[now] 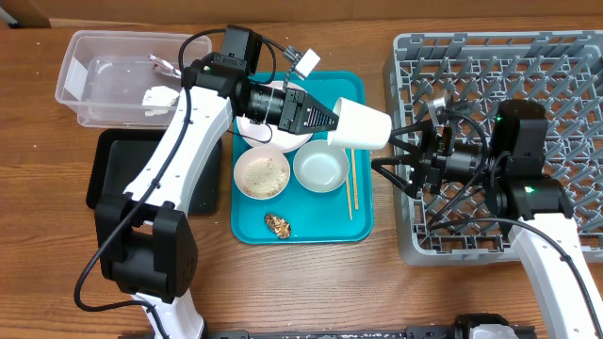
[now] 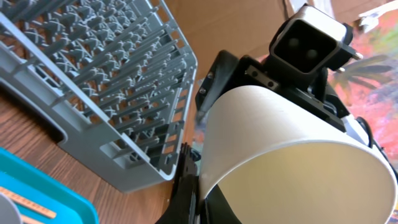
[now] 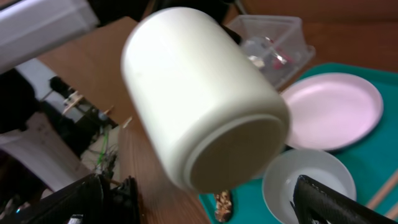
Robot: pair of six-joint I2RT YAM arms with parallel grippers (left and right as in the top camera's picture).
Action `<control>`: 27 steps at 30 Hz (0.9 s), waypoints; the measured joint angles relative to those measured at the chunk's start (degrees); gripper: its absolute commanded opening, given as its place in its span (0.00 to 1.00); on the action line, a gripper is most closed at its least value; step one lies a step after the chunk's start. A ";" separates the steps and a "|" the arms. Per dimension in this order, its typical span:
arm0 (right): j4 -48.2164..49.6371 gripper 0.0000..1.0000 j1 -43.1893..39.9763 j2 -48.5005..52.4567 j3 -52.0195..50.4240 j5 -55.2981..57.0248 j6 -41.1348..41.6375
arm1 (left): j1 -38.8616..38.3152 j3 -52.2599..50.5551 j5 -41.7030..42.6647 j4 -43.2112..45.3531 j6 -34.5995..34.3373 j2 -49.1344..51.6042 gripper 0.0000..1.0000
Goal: Sort waste into correct bins and load items into the dishwasher
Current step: 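Lift the white cup and move it toward the right gripper, then grasp the cup with the right gripper and release the left gripper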
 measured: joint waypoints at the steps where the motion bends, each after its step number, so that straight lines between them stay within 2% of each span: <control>1: 0.83 1.00 0.00 0.00 0.00 -1.38 -0.17 | 0.00 0.00 0.28 0.00 0.02 0.00 0.04; 13: 3.37 1.00 -0.81 0.00 0.02 -5.57 -0.11 | -0.85 0.00 1.88 0.15 0.02 0.00 0.04; 21: 0.96 1.00 -0.35 0.00 0.02 0.17 0.24 | -3.43 0.00 2.51 0.07 0.00 0.02 0.04; 27: 1.31 1.00 -0.35 0.00 0.02 4.04 0.48 | -2.16 0.00 2.69 0.04 0.00 0.02 0.04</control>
